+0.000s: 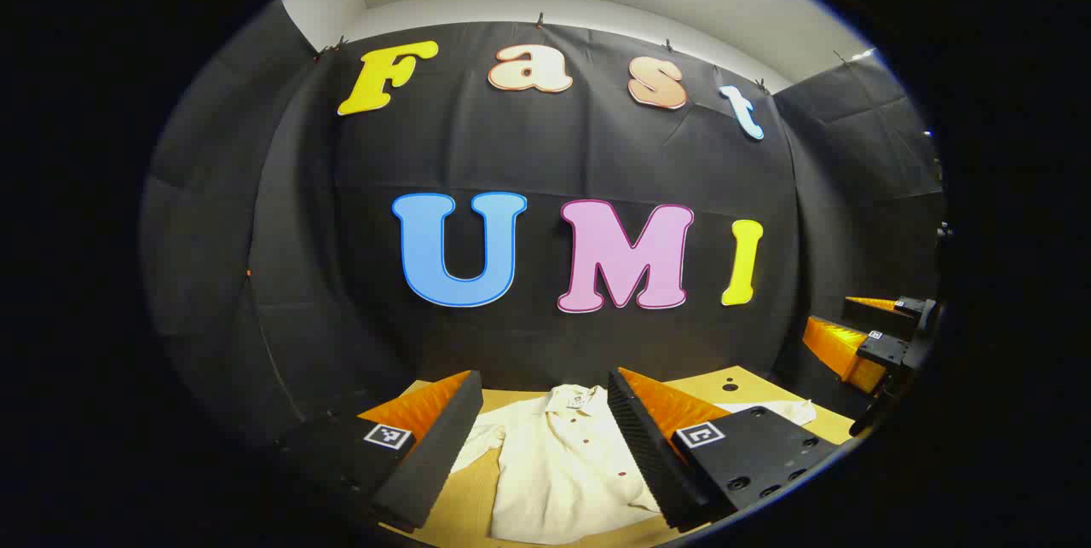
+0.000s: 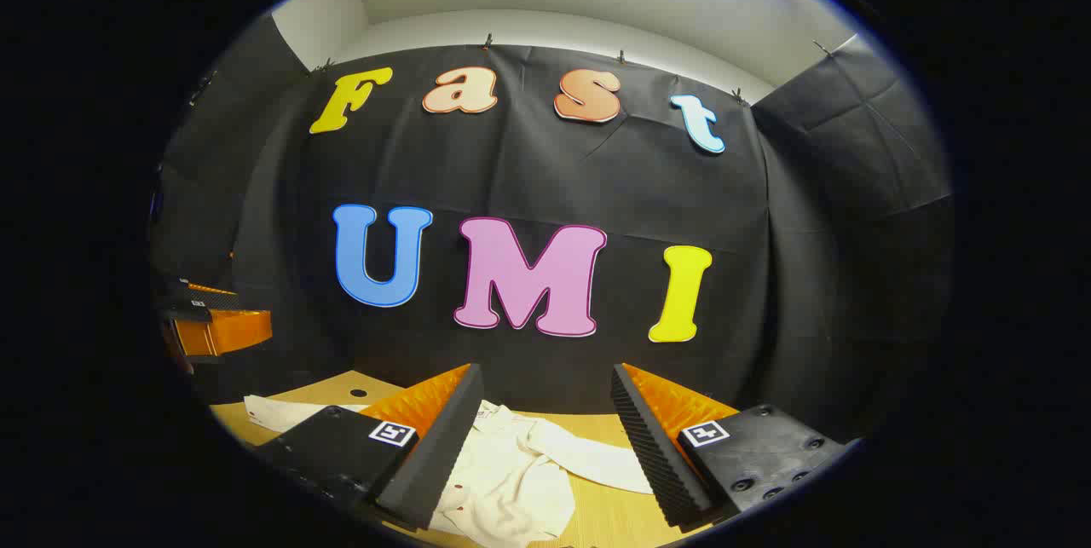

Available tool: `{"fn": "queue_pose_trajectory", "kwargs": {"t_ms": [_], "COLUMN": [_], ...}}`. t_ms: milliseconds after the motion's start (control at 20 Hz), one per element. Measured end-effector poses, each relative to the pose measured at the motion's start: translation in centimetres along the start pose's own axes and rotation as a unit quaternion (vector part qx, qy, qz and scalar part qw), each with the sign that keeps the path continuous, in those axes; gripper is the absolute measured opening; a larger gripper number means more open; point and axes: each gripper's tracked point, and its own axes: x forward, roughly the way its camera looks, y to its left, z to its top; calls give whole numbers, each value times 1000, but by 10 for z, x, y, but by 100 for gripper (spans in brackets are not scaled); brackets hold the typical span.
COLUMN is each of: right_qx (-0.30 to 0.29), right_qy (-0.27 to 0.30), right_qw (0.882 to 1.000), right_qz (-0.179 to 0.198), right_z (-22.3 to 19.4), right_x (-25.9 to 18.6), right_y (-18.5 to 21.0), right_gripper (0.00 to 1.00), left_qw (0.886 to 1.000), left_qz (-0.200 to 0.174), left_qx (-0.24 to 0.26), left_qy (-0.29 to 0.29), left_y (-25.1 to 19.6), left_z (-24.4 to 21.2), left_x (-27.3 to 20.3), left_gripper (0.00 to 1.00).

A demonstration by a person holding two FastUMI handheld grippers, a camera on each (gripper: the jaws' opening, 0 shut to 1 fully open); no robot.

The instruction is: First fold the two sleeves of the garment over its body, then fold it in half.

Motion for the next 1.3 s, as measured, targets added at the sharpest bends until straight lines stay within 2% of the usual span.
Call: {"fn": "queue_pose_trajectory", "kwargs": {"t_ms": [350, 800, 950, 1100, 1300], "right_qx": [3, 4, -2, -20, -35], "right_qy": [6, 28, 49, 85, 90], "right_qw": [1000, 1000, 999, 995, 994], "right_qz": [-1, 8, 11, 40, 42], "right_z": [-5, -21, -38, -63, -81], "right_x": [2, 12, 25, 42, 72], "right_y": [-3, 0, -4, 1, -17], "right_gripper": [97, 97, 97, 97, 96], "left_qw": [1000, 1000, 1000, 999, 999], "left_qz": [-4, 7, 1, -3, -8], "left_qx": [16, 1, 0, 8, 14], "left_qy": [1, 16, 22, 40, 49], "left_y": [-3, -1, -10, -19, -33], "left_z": [-3, -9, -14, -22, -28], "left_x": [2, 2, 2, 2, 2], "left_gripper": [97, 97, 97, 97, 97]}}
